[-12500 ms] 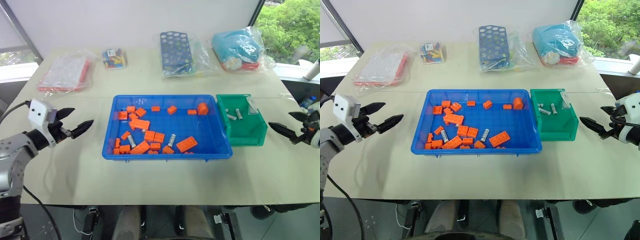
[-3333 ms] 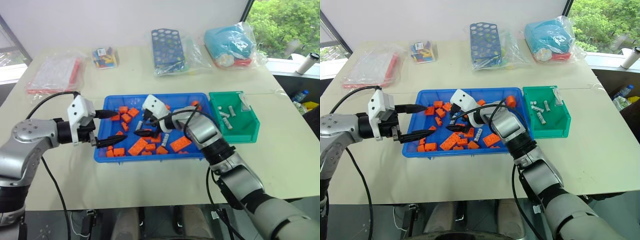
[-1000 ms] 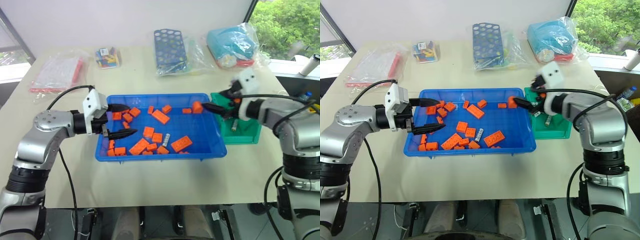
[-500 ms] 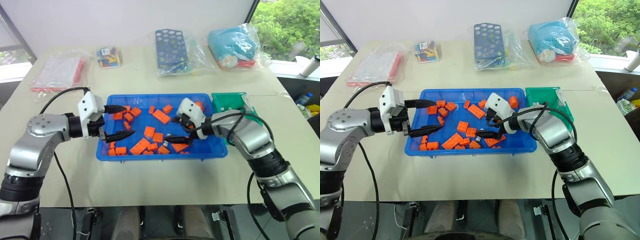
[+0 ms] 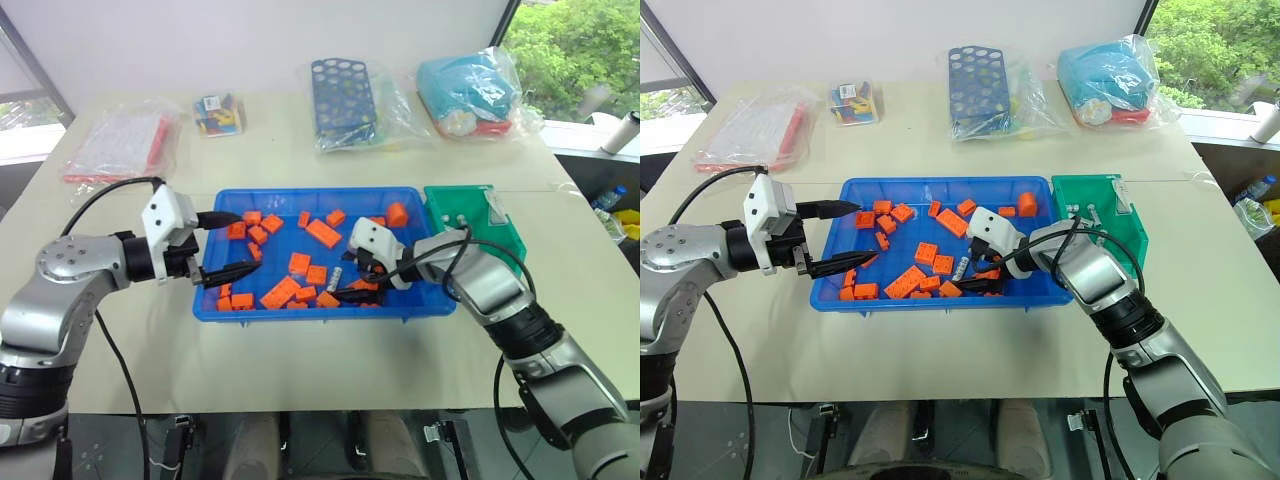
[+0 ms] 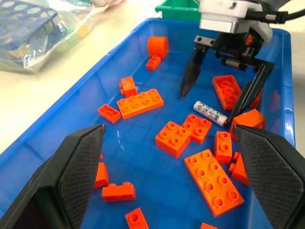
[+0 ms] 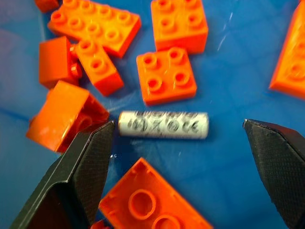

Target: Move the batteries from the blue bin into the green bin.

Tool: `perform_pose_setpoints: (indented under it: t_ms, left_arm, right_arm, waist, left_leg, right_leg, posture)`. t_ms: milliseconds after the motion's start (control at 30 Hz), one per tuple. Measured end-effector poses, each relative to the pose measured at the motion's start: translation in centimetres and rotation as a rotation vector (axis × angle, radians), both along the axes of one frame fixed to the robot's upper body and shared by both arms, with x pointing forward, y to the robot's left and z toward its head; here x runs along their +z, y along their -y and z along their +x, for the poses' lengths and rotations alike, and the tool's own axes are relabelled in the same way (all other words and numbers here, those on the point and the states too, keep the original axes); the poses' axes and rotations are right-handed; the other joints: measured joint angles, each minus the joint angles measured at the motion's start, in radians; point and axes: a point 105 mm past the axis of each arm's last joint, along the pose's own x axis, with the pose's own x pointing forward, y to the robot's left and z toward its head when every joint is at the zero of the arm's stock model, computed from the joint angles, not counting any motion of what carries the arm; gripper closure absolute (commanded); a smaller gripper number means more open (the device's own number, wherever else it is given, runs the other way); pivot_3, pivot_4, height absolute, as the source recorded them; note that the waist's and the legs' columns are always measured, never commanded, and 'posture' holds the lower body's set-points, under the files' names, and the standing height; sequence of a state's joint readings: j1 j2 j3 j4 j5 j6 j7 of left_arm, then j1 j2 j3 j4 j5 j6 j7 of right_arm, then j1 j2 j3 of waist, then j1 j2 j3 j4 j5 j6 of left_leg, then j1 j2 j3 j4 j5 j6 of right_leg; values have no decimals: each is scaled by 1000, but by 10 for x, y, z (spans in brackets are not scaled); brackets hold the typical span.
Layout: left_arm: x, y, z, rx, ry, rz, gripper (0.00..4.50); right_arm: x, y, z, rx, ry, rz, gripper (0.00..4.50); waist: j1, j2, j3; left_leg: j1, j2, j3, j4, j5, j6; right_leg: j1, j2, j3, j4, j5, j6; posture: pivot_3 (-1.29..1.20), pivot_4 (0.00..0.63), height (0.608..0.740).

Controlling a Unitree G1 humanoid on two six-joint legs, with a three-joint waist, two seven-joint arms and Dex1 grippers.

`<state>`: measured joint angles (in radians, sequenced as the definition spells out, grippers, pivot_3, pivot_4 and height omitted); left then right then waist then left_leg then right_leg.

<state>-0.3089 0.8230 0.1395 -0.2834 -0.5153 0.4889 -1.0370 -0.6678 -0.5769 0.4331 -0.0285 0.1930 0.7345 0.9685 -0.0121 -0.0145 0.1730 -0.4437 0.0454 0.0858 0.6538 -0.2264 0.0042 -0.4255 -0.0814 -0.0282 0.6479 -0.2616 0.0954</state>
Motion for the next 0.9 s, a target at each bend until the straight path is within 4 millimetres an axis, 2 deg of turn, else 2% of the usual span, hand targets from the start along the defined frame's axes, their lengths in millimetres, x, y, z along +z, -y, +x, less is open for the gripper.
perform_pose_setpoints:
  t_ms: [300, 433, 467, 700, 800, 900]
  left_arm:
    - [4, 1, 2, -9, 14, 1, 0]
    - [6, 4, 2, -21, 17, 1, 0]
    - [6, 4, 2, -24, 19, 1, 0]
    - [-1, 13, -1, -75, -11, 5, 0]
    - [-3, 17, -2, -96, -22, -4, 0]
    - [-4, 24, -4, -129, -33, -20, 0]
  right_arm:
    - [-2, -3, -1, -14, 14, -3, 68]
    - [-4, -6, 2, -43, 28, 15, 1959]
    - [-4, -6, 2, -47, 28, 17, 2258]
    - [0, 4, 1, -96, 12, 35, 2252]
    - [22, 26, 8, -182, 37, 79, 2252]
    - [52, 54, 19, -299, 86, 127, 2252]
  waist:
    - [0, 0, 0]
    - [0, 0, 0]
    - [1, 0, 0]
    - [2, 0, 0]
    - [2, 0, 0]
    - [4, 0, 0]
  left_leg:
    - [0, 0, 0, 0, 0, 0]
    - [0, 0, 0, 0, 0, 0]
    - [0, 0, 0, 0, 0, 0]
    - [0, 0, 0, 0, 0, 0]
    - [0, 0, 0, 1, 0, 0]
    - [0, 0, 0, 1, 0, 0]
  right_leg:
    - [0, 0, 0, 0, 0, 0]
    - [0, 0, 0, 0, 0, 0]
    - [0, 0, 0, 0, 0, 0]
    - [1, 0, 0, 0, 0, 0]
    - [1, 0, 0, 0, 0, 0]
    - [1, 0, 0, 0, 0, 0]
  posture:
    - [0, 150, 737]
    - [0, 150, 737]
    - [0, 150, 737]
    - [0, 150, 737]
    - [0, 150, 737]
    - [0, 150, 737]
